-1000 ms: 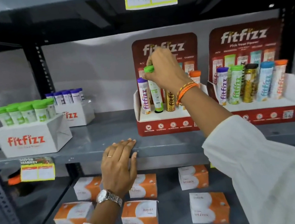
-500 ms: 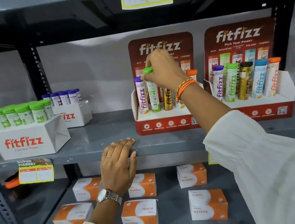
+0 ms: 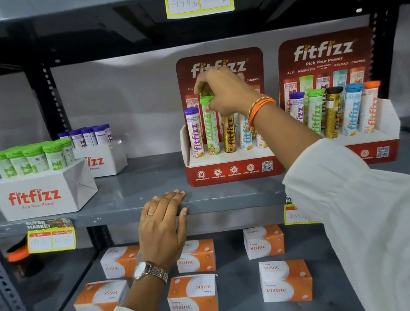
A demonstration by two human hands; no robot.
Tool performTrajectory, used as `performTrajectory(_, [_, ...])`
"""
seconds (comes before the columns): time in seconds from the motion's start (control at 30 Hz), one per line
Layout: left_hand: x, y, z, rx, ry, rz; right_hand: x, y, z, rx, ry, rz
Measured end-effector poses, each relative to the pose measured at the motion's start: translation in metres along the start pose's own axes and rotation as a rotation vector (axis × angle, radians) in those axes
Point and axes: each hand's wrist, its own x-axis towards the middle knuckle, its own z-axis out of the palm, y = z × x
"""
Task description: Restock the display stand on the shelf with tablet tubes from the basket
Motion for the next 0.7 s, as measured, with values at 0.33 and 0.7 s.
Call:
performTrajectory(0.33, [0.008,0.002,0.003,-0.031,-0.028,-0.021,0.007,0.009,-0.004,0.118,-0.145,0.002])
performTrajectory(0.7, [0.009,0.006,-0.001,-0.074,-0.047,-0.061,-0.001,0.006,-0.004,0.173,-0.055,0.083])
